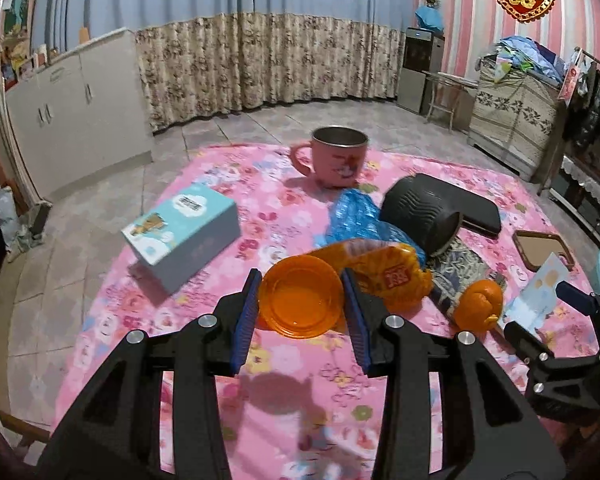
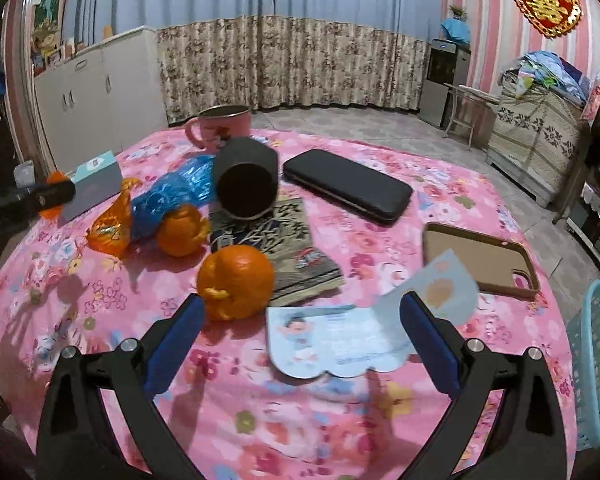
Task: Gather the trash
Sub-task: 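Grasp the mandarin orange with the right tool while the left tool holds the lid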
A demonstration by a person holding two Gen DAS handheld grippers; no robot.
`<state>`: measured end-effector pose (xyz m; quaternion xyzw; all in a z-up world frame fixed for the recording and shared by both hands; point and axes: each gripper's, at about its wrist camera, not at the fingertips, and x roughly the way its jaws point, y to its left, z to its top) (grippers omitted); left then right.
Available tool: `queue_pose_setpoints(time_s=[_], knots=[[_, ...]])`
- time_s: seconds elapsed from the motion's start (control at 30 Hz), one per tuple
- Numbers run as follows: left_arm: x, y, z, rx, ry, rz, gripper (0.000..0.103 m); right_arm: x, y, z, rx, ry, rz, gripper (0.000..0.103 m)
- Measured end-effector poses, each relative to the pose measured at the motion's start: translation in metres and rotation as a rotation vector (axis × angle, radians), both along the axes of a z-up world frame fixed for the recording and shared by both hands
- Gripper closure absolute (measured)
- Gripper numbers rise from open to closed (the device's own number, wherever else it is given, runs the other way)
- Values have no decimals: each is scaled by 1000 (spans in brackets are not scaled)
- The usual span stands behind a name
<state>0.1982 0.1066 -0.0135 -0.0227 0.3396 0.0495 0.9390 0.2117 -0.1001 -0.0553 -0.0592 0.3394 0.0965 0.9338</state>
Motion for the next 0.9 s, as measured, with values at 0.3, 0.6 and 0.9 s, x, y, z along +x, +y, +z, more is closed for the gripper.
queue_pose_setpoints(time_s=[0.3,0.6,0.9], knots=[[3,30,-4,-62,32,54,64,9,26,-5,-29,26,-18,7],[4,25,-5,-84,37,39,64,19,41,-16,-73,72,41,39],[6,17,-7,-71,46,27,64,12,34,-7,-31,53,88,58]])
